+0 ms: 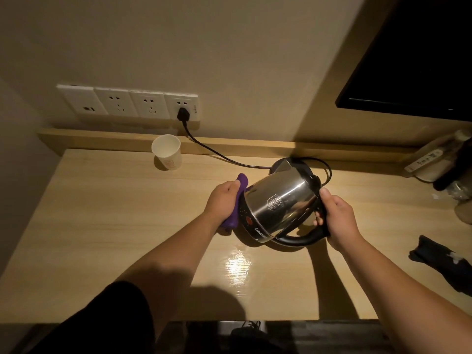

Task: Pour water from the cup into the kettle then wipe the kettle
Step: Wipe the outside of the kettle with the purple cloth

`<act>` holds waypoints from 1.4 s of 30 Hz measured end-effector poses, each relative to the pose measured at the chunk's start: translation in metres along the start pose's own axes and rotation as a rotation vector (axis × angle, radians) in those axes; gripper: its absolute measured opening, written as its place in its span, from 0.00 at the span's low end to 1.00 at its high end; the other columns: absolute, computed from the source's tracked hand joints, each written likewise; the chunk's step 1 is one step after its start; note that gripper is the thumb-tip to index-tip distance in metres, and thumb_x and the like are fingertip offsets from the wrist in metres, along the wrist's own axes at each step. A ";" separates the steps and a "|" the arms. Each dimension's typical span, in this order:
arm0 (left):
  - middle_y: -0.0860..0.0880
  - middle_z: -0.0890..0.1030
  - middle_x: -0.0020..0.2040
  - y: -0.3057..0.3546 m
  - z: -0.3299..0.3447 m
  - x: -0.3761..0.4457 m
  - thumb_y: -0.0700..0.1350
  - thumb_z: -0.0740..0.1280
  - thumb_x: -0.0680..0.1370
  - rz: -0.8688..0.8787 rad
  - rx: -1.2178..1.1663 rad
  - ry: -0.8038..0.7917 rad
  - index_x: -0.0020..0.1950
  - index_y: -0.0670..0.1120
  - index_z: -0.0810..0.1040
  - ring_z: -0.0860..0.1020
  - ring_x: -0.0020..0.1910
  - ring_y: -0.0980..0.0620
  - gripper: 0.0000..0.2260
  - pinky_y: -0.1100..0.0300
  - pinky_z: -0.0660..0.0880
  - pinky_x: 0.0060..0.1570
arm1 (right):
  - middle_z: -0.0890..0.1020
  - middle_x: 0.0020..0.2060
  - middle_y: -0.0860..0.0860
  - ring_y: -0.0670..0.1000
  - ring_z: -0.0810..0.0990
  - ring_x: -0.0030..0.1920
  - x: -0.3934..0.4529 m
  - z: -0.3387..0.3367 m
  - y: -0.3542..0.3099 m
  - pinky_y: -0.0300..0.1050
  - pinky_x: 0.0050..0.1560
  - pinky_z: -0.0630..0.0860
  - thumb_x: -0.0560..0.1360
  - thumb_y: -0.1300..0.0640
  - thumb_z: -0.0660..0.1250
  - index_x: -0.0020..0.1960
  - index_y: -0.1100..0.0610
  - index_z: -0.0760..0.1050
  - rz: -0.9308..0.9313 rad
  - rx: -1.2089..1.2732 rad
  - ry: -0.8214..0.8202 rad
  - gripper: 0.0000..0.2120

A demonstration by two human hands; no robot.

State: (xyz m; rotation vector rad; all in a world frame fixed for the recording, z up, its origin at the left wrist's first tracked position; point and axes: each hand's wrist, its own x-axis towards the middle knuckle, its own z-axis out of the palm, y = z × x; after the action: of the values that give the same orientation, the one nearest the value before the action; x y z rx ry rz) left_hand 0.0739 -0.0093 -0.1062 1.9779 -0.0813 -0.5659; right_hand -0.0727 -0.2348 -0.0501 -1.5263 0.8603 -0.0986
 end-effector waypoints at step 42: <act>0.52 0.66 0.65 -0.038 0.029 -0.099 0.51 0.59 0.82 0.507 0.570 -0.212 0.72 0.54 0.66 0.71 0.56 0.56 0.18 0.62 0.71 0.56 | 0.77 0.35 0.55 0.51 0.75 0.31 0.006 0.024 -0.019 0.45 0.32 0.75 0.75 0.36 0.65 0.51 0.58 0.75 0.027 0.063 0.106 0.24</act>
State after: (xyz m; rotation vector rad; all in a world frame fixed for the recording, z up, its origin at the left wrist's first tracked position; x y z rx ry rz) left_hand -0.0337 0.0143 -0.1147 2.3077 -0.9369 -0.4389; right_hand -0.0472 -0.2205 -0.0394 -1.4608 0.9524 -0.1865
